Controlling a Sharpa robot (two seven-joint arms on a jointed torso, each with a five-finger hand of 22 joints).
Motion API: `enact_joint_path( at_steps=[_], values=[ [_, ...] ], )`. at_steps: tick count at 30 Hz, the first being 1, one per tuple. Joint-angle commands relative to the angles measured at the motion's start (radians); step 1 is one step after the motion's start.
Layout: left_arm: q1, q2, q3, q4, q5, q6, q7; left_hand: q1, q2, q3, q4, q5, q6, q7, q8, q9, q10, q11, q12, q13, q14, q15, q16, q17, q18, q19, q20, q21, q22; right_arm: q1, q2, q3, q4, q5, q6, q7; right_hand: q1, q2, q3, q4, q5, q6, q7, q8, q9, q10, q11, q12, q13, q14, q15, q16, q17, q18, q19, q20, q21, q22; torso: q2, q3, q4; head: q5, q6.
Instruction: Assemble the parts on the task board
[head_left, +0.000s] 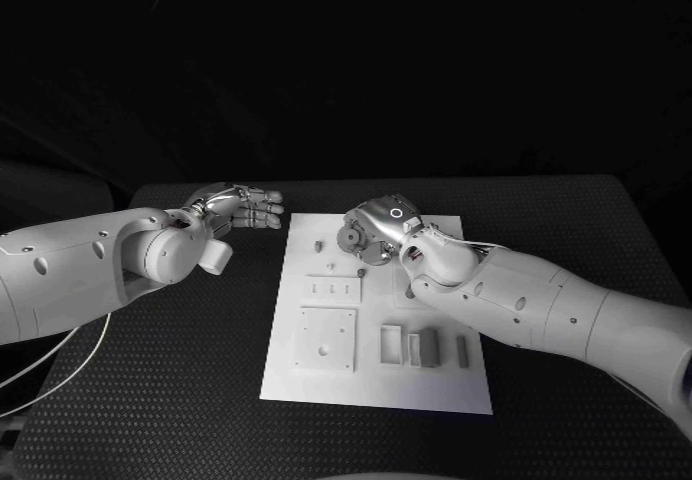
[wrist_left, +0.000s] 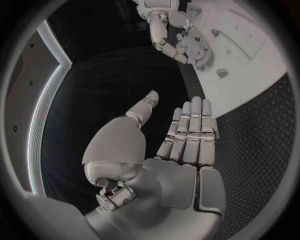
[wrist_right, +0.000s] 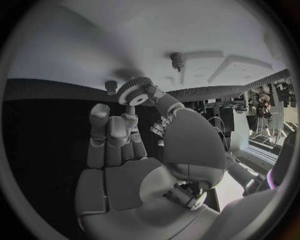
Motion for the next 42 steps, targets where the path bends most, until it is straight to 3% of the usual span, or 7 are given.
enact_joint_path(
  at_steps=[1, 20, 42],
  values=[
    [0.001, 0.002, 0.001, 0.002, -0.003, 0.004, 0.008, -0.006, -0.004, 0.006, 0.002, 0.004, -0.006, 0.023, 0.003, 0.001, -0.004, -0.001, -0.005, 0.001, 0.004, 0.0, -0.007, 0.001, -0.011, -0.002, -0.001, -0.006, -0.002, 0.0, 0.002, 0.0, -0.003, -0.007, 0.012, 0.008, 0.003, 0.001, 0.001, 0.006, 0.002, 0.035, 0.03, 0.003, 0.001, 0.006, 0.0, -0.005, -0.001, -0.001, -0.006, -0.002, -0.001, 0.046, -0.001, -0.004, 0.0, 0.016, 0.0, -0.0001, -0.0005, 0.001, -0.001],
    [0.001, 0.004, 0.001, 0.001, -0.003, 0.004, 0.008, -0.007, -0.004, 0.006, 0.002, 0.004, -0.007, 0.023, 0.004, 0.001, -0.004, -0.001, -0.005, 0.001, 0.004, 0.0, -0.007, 0.001, -0.011, -0.003, -0.001, -0.006, -0.002, 0.0, 0.015, -0.001, -0.027, 0.008, 0.033, 0.016, 0.004, 0.0, -0.002, 0.007, 0.002, 0.019, 0.035, -0.008, -0.002, 0.0, 0.004, -0.009, -0.001, -0.006, -0.002, -0.005, -0.001, 0.046, -0.006, -0.003, -0.005, 0.016, 0.0, -0.0001, -0.0008, 0.001, 0.0],
    [0.001, 0.006, 0.001, -0.002, -0.003, 0.008, 0.007, -0.007, -0.004, 0.006, 0.001, 0.004, -0.007, 0.023, 0.004, 0.002, -0.004, -0.001, -0.005, 0.001, 0.005, 0.0, -0.008, 0.002, -0.011, -0.003, -0.001, -0.006, -0.002, 0.0, 0.019, 0.0, -0.029, -0.008, 0.021, -0.001, 0.011, 0.005, -0.001, 0.005, 0.002, 0.012, 0.039, -0.014, -0.004, -0.004, 0.008, -0.01, 0.001, -0.009, 0.002, -0.006, 0.0, 0.046, -0.008, -0.002, -0.007, 0.016, 0.0, 0.0001, -0.0007, 0.001, 0.0]
  ],
)
